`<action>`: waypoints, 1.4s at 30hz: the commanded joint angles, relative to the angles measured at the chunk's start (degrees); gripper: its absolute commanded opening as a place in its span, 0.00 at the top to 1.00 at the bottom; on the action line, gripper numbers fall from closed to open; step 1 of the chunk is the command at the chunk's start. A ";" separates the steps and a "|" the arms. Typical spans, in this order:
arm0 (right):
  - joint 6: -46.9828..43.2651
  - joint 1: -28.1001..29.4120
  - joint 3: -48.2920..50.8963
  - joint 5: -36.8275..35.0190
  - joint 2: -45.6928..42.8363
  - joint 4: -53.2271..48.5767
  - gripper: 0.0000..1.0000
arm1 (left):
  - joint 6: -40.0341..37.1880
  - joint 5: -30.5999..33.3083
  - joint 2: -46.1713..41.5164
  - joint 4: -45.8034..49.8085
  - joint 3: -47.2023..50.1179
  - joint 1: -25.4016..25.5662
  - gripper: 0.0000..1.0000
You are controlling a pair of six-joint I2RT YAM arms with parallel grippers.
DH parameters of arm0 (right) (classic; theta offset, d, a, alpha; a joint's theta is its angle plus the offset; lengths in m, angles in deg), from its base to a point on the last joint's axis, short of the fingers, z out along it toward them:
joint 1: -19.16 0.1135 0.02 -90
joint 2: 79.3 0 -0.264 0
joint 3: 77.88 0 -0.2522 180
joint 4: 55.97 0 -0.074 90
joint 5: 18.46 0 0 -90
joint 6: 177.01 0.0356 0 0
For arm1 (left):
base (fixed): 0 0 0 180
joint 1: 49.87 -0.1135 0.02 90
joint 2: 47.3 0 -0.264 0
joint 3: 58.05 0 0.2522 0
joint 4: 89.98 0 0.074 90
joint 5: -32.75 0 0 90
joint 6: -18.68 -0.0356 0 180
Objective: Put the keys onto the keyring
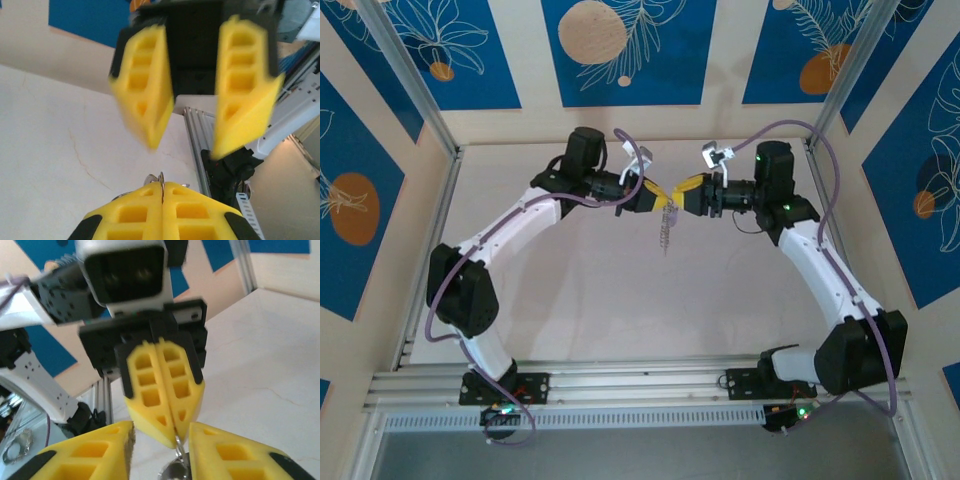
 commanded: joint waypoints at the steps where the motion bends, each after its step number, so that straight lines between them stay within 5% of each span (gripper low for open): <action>1: 7.91 -2.40 4.72 -1.09 -4.92 9.36 0.61 | 8.38 1.36 -2.95 -14.25 3.91 0.21 1.00; 16: 14.19 -0.95 15.51 -1.98 -8.28 19.58 0.51 | 26.35 -0.66 -5.85 -39.37 11.72 -0.33 1.00; 42: 11.32 2.75 12.66 -3.91 -5.71 19.08 0.52 | 35.22 -4.51 -5.40 -48.69 12.35 -0.55 1.00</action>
